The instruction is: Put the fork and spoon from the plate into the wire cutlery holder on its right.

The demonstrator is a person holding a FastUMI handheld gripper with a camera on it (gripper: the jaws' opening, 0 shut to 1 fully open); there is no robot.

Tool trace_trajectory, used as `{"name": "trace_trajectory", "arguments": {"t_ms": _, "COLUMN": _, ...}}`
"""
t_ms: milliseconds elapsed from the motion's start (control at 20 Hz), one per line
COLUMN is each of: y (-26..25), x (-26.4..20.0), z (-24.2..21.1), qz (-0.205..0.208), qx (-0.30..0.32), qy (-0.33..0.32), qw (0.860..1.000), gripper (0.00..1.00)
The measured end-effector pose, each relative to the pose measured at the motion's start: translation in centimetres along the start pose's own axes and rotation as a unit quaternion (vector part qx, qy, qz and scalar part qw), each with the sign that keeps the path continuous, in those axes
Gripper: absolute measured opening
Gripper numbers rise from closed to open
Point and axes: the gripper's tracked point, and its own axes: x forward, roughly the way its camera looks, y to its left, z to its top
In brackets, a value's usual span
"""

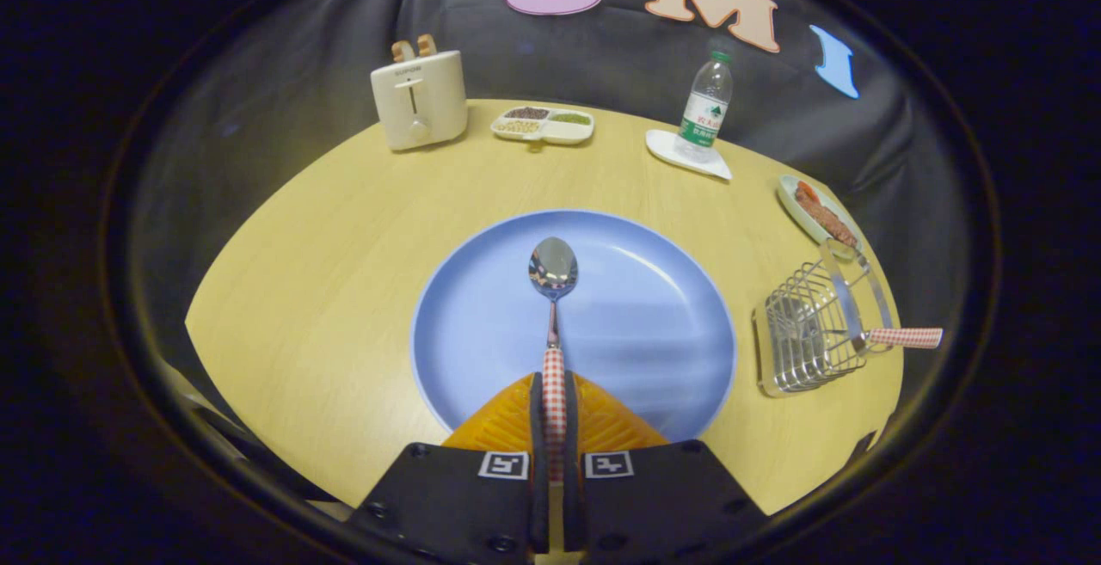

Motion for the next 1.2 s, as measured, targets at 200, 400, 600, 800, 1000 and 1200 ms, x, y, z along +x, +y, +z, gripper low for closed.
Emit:
{"name": "trace_trajectory", "arguments": {"t_ms": 200, "y": -0.5, "x": -1.1, "z": 0.3, "qz": 0.024, "qx": -0.005, "qy": 0.020, "qw": 1.000, "gripper": 0.10}}
{"name": "trace_trajectory", "arguments": {"t_ms": 400, "y": -1.8, "x": -2.8, "z": 1.5, "qz": 0.038, "qx": -0.032, "qy": 0.024, "qw": 0.998, "gripper": 0.10}}
{"name": "trace_trajectory", "arguments": {"t_ms": 600, "y": -3.7, "x": -4.5, "z": 2.7, "qz": 0.050, "qx": -0.042, "qy": 0.021, "qw": 0.998, "gripper": 0.10}}
{"name": "trace_trajectory", "arguments": {"t_ms": 800, "y": -6.1, "x": -5.7, "z": 3.8, "qz": 0.063, "qx": -0.030, "qy": 0.031, "qw": 0.997, "gripper": 0.10}}
{"name": "trace_trajectory", "arguments": {"t_ms": 1000, "y": -9.0, "x": -6.8, "z": 5.3, "qz": 0.071, "qx": -0.027, "qy": 0.037, "qw": 0.996, "gripper": 0.09}}
{"name": "trace_trajectory", "arguments": {"t_ms": 1200, "y": -11.8, "x": -8.0, "z": 6.6, "qz": 0.075, "qx": -0.050, "qy": 0.046, "qw": 0.995, "gripper": 0.09}}
